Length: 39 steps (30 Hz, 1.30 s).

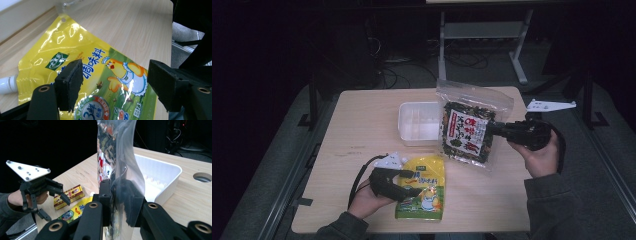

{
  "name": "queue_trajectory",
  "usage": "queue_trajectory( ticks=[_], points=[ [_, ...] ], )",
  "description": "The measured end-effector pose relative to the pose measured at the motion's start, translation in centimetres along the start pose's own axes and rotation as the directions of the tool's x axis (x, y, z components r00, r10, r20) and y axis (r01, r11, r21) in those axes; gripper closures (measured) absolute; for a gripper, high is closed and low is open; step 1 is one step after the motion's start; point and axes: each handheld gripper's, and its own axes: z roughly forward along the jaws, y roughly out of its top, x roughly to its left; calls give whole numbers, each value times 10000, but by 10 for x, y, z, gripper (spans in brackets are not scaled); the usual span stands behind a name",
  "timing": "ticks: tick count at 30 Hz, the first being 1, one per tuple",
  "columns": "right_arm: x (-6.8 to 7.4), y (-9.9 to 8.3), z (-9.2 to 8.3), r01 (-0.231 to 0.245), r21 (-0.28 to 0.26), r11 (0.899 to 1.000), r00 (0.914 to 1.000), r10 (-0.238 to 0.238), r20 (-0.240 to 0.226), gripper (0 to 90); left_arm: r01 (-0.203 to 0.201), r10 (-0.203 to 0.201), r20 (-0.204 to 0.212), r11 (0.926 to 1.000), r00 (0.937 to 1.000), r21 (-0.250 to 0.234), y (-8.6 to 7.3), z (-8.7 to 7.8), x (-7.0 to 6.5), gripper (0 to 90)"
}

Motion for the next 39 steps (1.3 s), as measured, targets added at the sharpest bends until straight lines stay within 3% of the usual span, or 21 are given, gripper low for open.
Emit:
queue_trajectory(
  ticks=[14,25,32,39],
  points=[
    [0,23,21,381,-105,9992,9989,-378,294,768,18,-19,-57,10000,10000,-62,-12,-4,1,282],
    [-2,48,38,800,-482,9956,9947,-766,681,768,149,-151,-72,9997,9999,-169,-15,-7,4,281],
    [-6,60,60,1024,-559,9932,9888,-955,1145,768,195,-197,-78,9996,9998,-197,-17,-8,5,281],
    [-12,67,83,1289,-588,9899,9764,-1163,1819,768,233,-234,-54,9996,9997,-185,-19,-8,6,280]
  ],
)
